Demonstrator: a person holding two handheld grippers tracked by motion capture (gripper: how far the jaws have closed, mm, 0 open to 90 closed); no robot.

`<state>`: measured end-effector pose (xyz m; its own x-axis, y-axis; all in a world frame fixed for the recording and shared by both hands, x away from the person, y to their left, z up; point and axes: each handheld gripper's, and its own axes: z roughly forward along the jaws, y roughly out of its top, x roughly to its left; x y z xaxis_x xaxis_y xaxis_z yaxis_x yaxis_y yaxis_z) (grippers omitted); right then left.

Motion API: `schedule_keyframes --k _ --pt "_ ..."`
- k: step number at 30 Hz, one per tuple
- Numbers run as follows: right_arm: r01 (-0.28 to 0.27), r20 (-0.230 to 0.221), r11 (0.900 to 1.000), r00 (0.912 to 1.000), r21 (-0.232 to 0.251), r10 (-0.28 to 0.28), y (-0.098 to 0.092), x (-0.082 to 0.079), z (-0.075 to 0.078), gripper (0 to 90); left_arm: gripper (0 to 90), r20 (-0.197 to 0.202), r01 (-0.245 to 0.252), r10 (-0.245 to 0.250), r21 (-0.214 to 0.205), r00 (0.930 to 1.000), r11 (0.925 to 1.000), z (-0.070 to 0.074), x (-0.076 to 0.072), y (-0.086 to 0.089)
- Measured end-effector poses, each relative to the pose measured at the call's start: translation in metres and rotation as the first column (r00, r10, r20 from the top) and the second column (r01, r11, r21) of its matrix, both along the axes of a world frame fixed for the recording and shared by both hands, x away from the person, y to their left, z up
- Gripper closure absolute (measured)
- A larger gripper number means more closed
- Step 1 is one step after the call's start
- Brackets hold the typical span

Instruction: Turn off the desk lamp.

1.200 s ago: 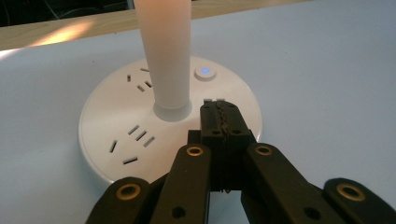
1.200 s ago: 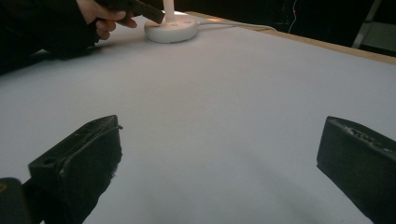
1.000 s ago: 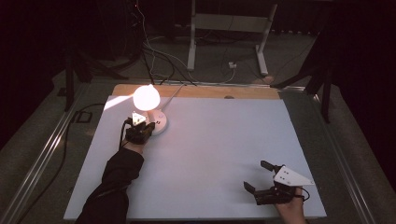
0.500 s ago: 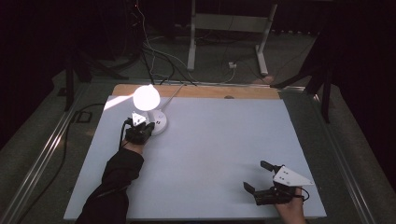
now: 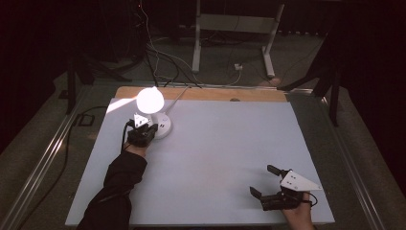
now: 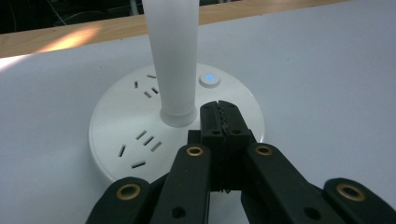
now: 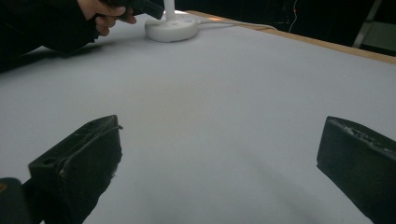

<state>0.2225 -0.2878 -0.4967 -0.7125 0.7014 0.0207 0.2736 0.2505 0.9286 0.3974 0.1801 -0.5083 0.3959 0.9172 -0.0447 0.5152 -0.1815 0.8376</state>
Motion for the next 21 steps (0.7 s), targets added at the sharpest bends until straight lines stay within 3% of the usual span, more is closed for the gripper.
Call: schedule_keyframes --k 19,21 --pt "-0.001 -0.003 1.0 1.0 -0.002 0.001 0.0005 0.0001 -0.0003 0.0 90.0 -0.008 0.01 -0.009 0.032 0.9999 0.9994 -0.0071 0.0001 -0.0024" --pt "-0.002 -0.005 1.0 1.0 -0.001 0.002 0.0008 0.0 -0.0003 0.0 90.0 0.0 0.008 -0.008 0.051 1.0 0.9987 -0.007 -0.0001 -0.0043"
